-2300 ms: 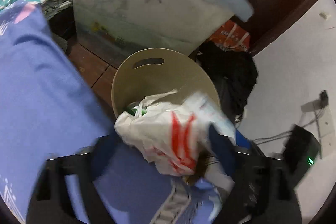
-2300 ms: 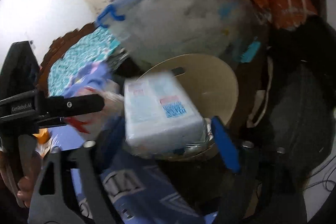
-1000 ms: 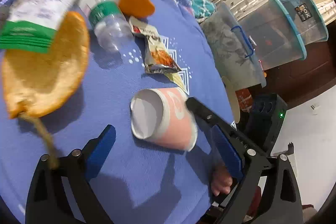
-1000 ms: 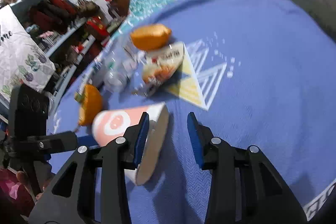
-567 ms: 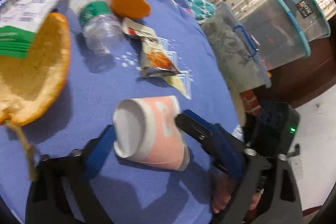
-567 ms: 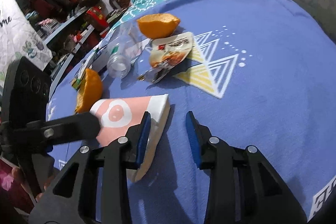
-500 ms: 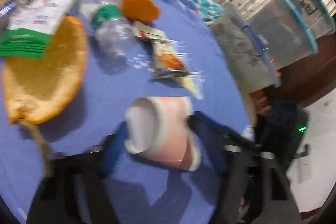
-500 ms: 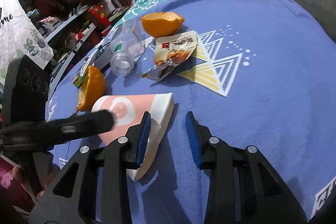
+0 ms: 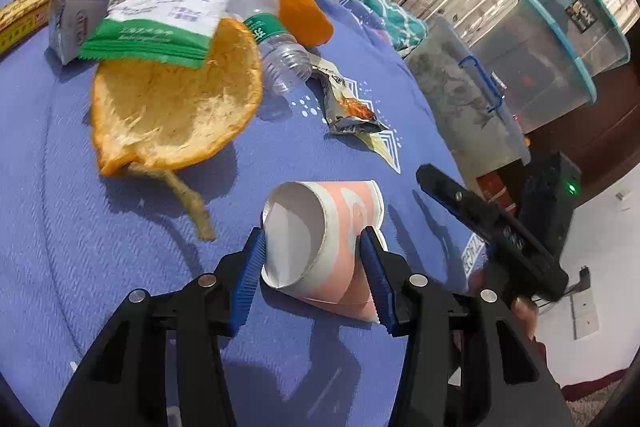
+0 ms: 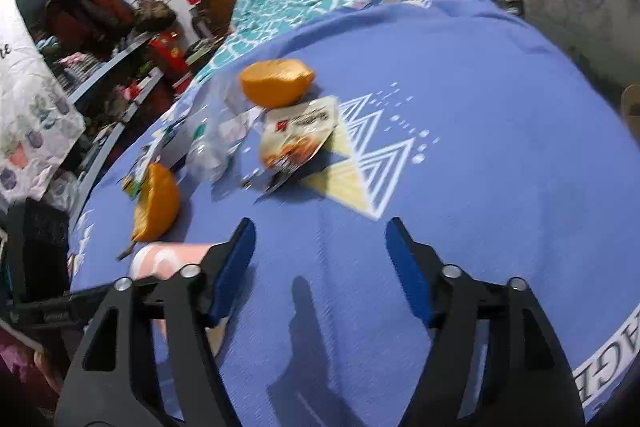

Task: Collect trash
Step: 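Grasp the pink-and-white paper cup with the left tool, then grasp the snack wrapper with the right tool while the left tool holds the paper cup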

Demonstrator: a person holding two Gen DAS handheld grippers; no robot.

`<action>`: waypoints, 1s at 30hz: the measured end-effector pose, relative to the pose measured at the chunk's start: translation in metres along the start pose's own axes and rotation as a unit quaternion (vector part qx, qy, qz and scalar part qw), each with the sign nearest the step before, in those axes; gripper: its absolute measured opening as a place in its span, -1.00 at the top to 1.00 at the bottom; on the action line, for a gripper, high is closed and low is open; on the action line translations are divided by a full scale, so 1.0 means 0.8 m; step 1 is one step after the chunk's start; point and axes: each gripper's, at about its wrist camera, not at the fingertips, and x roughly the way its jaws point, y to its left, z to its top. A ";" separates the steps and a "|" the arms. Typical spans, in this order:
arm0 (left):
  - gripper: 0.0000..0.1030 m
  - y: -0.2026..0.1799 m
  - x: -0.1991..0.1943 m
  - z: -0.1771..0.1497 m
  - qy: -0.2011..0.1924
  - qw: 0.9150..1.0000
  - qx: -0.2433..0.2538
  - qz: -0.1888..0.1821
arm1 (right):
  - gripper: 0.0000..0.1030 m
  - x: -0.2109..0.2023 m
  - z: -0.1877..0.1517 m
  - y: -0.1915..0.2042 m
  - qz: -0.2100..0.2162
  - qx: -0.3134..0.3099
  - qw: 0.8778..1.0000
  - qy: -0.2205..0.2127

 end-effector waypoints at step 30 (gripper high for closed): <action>0.04 0.010 -0.011 -0.011 -0.026 0.999 0.014 -0.028 | -0.58 0.024 -0.007 0.007 -0.034 -0.012 0.999 0.004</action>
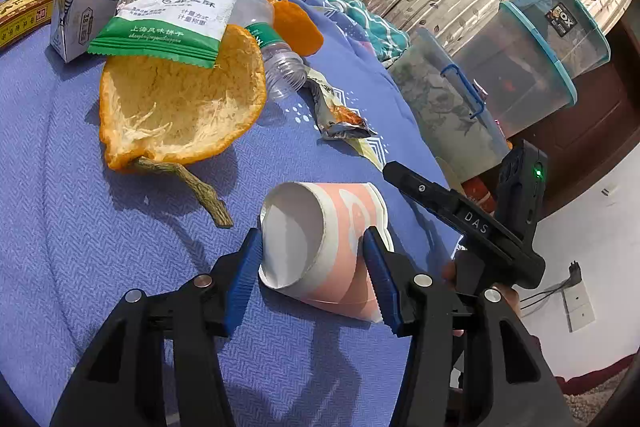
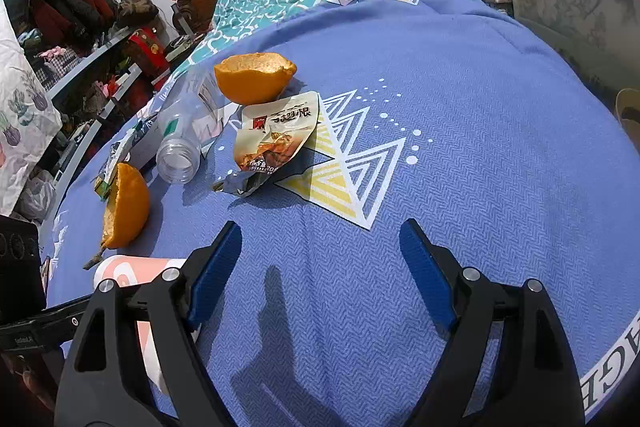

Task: Collect trash
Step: 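Grasp the snack wrapper with the right tool while the left tool holds the paper cup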

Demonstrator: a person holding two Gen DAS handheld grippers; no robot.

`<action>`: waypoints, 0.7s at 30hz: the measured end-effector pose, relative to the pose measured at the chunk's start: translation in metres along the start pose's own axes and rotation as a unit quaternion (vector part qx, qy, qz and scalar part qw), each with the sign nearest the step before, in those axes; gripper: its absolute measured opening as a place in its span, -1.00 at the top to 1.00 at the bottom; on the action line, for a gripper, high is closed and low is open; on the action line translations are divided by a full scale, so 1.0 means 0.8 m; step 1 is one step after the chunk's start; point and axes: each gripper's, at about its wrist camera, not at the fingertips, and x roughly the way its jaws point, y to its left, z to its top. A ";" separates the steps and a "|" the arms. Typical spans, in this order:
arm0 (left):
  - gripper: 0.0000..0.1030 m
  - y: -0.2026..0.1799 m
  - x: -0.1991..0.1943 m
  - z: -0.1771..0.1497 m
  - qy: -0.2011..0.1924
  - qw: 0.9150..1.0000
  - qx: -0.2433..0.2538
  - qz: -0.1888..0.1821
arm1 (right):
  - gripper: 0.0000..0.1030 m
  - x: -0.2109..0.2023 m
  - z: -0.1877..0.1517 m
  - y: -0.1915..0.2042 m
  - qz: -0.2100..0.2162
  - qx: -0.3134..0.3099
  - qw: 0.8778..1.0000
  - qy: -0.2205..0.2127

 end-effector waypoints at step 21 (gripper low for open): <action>0.04 0.001 -0.003 0.000 0.000 1.000 0.001 0.000 | -0.76 0.071 0.057 0.063 -0.012 -0.095 0.995 0.038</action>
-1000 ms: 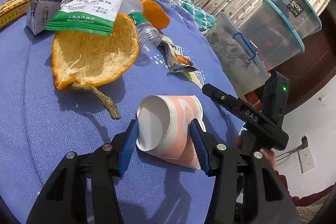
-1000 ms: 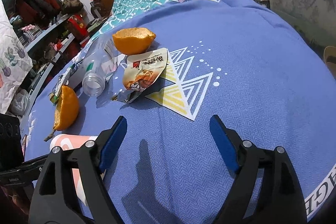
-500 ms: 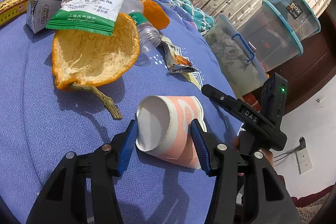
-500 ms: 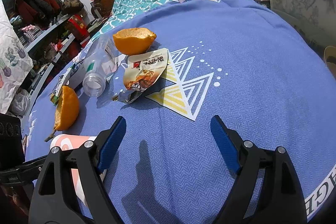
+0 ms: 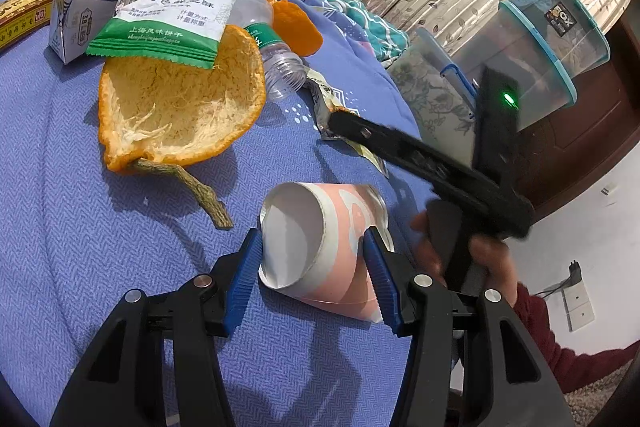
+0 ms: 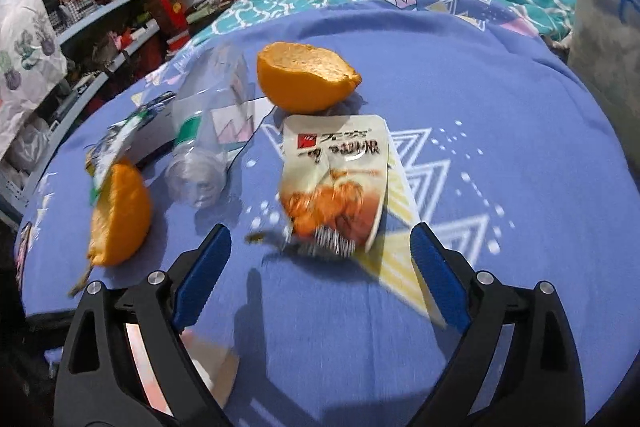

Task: Collect trash
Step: 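Grasp the snack wrapper with the right tool while the left tool holds the paper cup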

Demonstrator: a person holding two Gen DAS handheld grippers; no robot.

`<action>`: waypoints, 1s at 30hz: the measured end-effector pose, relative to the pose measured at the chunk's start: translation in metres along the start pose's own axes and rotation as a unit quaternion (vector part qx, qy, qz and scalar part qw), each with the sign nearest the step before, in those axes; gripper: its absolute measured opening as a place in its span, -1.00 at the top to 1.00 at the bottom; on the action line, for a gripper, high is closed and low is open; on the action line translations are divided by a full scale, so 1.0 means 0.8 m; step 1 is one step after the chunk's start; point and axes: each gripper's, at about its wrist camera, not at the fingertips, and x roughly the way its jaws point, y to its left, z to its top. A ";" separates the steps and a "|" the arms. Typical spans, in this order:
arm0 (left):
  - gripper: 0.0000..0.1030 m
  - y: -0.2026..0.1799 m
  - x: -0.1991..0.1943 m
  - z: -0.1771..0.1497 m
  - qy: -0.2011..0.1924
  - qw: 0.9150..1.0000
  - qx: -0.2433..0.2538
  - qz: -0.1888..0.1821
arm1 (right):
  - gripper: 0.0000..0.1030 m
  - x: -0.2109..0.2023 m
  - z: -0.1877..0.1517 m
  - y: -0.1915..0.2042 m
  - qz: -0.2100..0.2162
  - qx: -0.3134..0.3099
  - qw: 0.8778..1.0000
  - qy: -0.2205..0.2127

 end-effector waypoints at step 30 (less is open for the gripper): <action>0.06 -0.110 0.127 0.045 0.077 0.996 0.043 -0.016 | 0.52 -0.160 -0.158 -0.134 -0.034 0.097 0.994 -0.045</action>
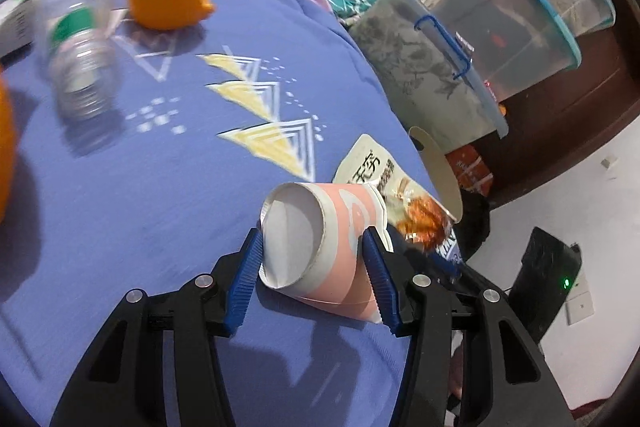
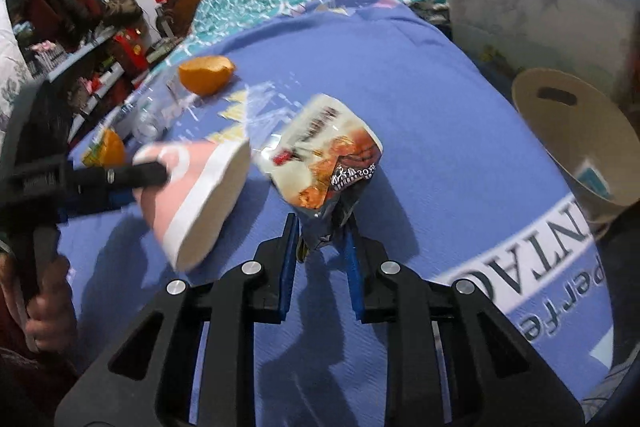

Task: Collect trash
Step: 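Grasp the snack wrapper with the right tool while the left tool holds the paper cup, then carry the cup and wrapper to the beige bin and open both tools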

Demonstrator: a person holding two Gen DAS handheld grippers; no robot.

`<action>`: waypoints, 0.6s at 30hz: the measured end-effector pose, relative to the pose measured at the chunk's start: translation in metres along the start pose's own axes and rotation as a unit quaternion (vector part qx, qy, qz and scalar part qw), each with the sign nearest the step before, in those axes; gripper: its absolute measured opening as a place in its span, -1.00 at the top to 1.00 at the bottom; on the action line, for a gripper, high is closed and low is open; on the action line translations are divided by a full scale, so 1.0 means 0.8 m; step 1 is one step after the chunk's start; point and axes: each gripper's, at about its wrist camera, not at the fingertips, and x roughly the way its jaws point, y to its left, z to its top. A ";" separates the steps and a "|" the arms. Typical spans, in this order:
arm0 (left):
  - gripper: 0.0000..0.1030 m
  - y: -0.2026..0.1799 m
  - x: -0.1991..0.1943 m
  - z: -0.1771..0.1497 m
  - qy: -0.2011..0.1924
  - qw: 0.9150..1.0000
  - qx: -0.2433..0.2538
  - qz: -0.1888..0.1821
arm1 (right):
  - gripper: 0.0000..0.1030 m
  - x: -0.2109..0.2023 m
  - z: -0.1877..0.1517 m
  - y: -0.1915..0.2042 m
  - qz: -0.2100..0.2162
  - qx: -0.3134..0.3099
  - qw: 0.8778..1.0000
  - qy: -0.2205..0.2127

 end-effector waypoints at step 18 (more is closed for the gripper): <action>0.07 -0.047 0.053 0.022 0.030 0.998 0.034 0.052 | 0.57 0.030 0.026 -0.102 0.154 0.204 0.967 0.006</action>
